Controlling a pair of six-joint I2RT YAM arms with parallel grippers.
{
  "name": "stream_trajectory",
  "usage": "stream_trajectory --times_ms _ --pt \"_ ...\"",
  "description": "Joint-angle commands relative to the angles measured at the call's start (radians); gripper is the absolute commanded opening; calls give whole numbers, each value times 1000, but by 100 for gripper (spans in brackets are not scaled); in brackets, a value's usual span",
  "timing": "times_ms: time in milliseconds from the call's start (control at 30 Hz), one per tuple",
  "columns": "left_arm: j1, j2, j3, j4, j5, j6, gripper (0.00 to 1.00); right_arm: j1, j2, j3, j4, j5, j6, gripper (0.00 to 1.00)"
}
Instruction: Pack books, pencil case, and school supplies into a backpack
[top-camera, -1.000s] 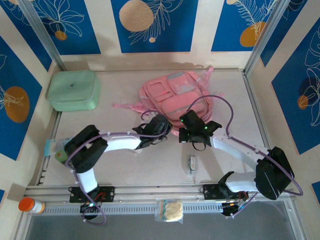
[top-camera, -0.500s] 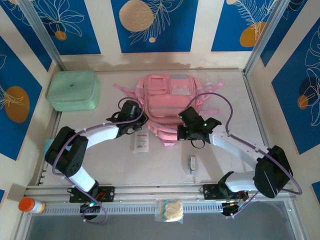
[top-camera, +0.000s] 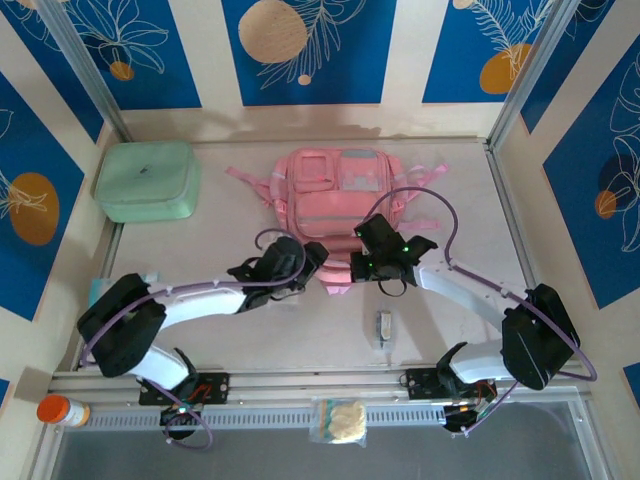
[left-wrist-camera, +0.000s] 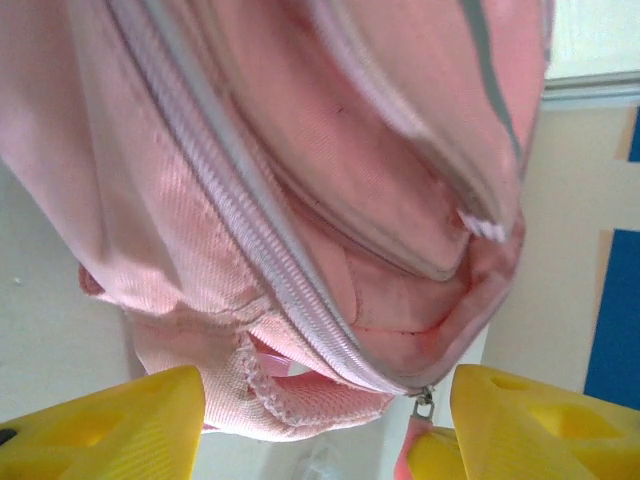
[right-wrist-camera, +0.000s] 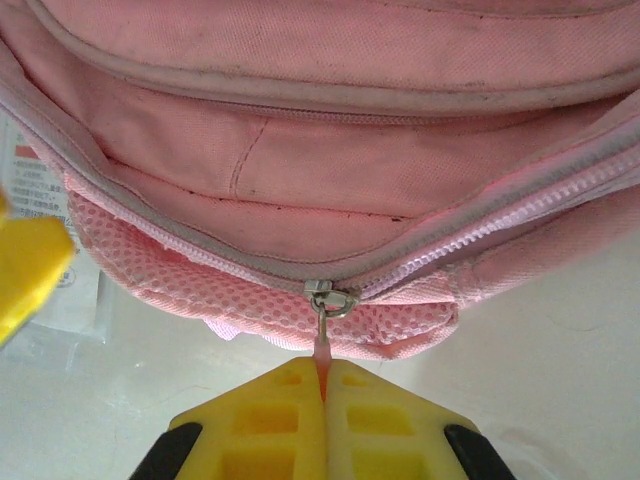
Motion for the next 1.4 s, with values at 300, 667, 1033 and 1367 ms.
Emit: stream_trajectory --times_ms 300,667,1033,1367 --pt "-18 164 139 -176 -244 -194 54 -21 94 9 73 -46 -64 0" --pt "-18 189 143 -166 -220 -170 34 -23 202 62 82 -33 -82 15" --pt "0 134 135 -198 -256 -111 17 -15 211 115 4 26 -102 2" --pt "100 23 130 -229 -249 83 0 -7 75 94 -211 152 12 0"
